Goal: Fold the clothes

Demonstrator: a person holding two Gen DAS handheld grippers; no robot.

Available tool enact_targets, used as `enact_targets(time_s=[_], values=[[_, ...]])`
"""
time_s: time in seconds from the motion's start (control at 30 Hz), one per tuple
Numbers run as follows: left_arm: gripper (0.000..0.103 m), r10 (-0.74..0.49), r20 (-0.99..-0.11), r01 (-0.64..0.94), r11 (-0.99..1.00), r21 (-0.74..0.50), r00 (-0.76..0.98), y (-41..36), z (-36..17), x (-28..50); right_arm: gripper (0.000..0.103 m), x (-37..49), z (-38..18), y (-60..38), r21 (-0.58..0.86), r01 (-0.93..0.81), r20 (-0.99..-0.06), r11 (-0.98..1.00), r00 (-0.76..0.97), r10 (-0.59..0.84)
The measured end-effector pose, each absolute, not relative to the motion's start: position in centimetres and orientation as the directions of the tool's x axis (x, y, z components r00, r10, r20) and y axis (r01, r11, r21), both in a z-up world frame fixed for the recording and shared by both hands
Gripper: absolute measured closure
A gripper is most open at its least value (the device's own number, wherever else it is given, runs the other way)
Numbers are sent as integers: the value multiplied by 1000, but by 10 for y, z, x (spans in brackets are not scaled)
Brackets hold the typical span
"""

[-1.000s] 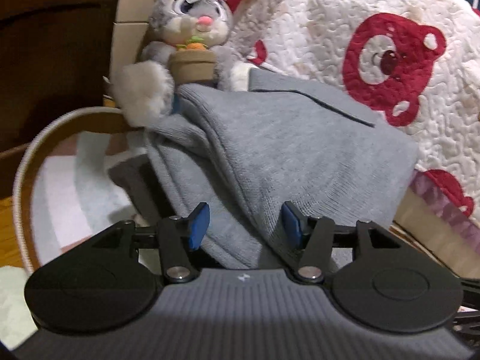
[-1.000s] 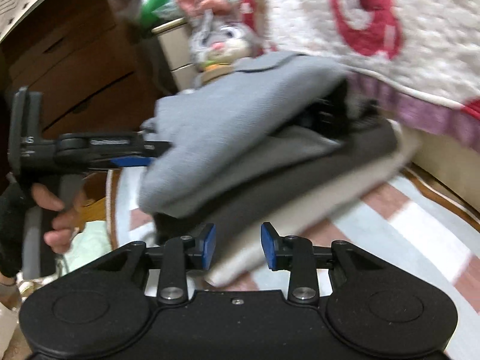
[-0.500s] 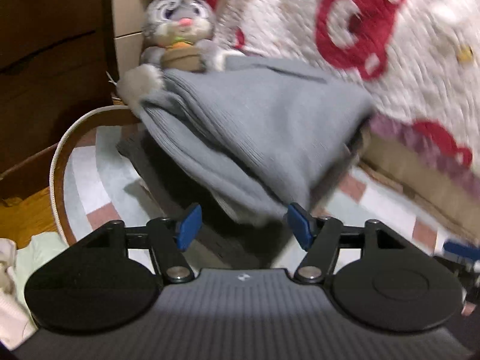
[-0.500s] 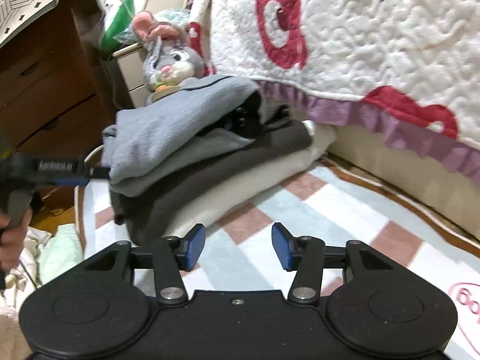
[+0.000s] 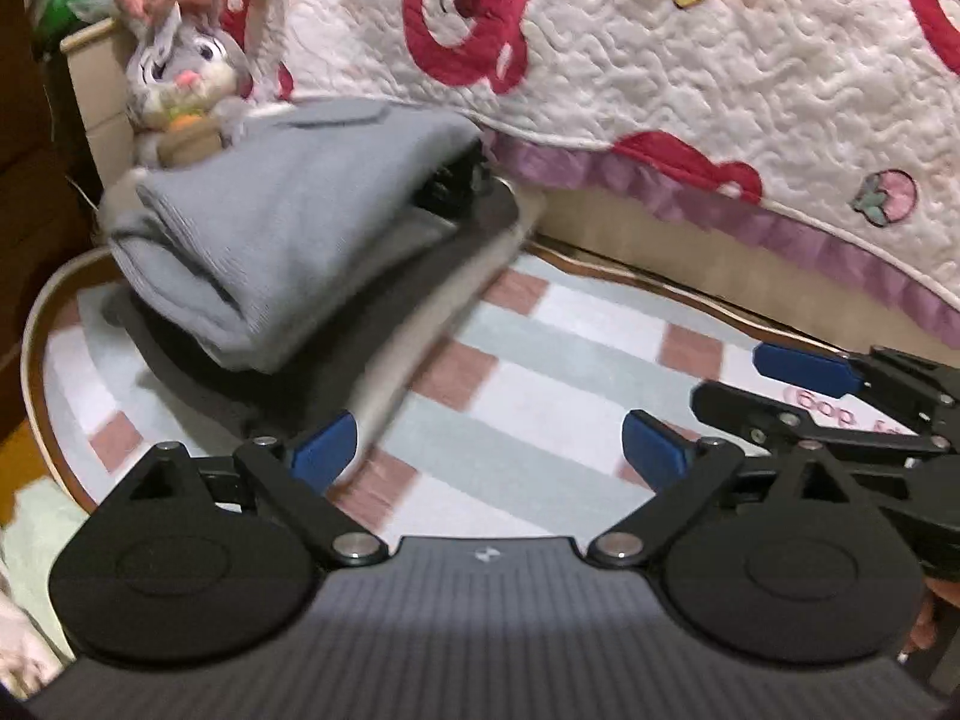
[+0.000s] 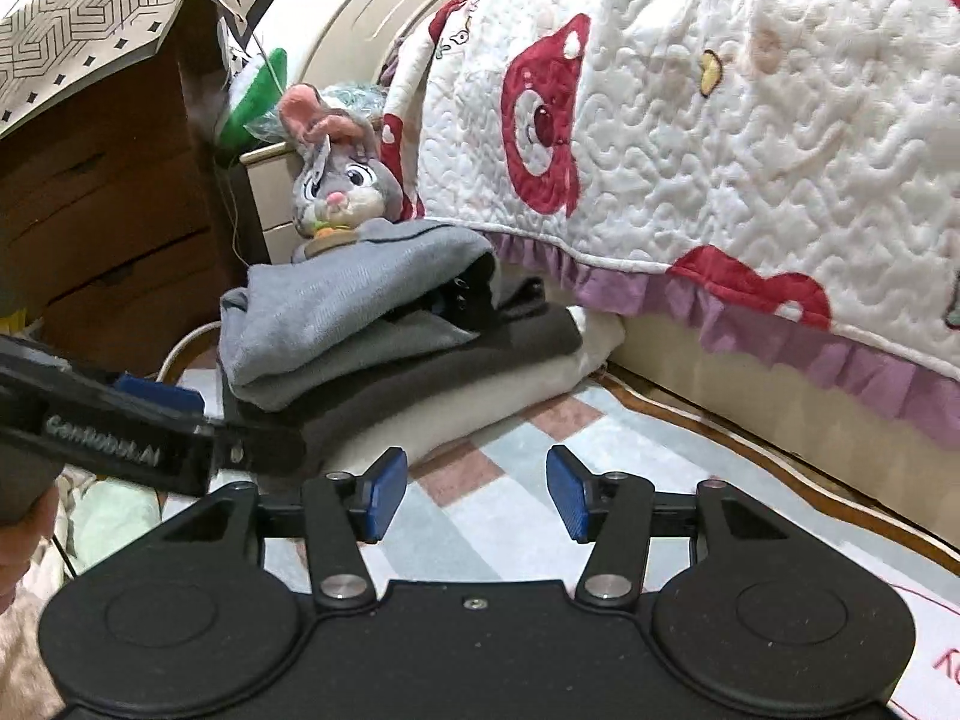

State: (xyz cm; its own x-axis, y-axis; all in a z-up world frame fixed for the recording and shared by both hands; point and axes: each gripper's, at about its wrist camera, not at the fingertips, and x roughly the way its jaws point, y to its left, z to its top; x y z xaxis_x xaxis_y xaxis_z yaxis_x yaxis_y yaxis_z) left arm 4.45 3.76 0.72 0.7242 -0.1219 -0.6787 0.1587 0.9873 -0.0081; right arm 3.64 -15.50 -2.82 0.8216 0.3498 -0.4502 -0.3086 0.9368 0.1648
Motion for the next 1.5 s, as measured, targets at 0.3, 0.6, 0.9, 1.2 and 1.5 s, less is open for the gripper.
enact_targets(time_s=[0.3,0.6,0.9,1.2,1.5], values=[[6,-120,-712,146,989,-25,692,13,-3,12,45,-7,-34,-175,174,-236,-412,956,865,288],[6,-98,-746,158,987,9,658,-2,-17,0,37,-16,-46,-193,209,-199,-449,957,850,275],[6,-92,-744,167,986,27,662,-1,-11,1,31,-15,-46,-197,241,-196,-451,950,845,288],[6,-88,-747,161,987,27,659,3,-7,2,28,-19,-45,-195,231,-190,-432,954,859,276],[6,-81,-751,161,986,34,655,4,-9,5,28,-17,-49,-194,252,-173,-442,952,855,272]])
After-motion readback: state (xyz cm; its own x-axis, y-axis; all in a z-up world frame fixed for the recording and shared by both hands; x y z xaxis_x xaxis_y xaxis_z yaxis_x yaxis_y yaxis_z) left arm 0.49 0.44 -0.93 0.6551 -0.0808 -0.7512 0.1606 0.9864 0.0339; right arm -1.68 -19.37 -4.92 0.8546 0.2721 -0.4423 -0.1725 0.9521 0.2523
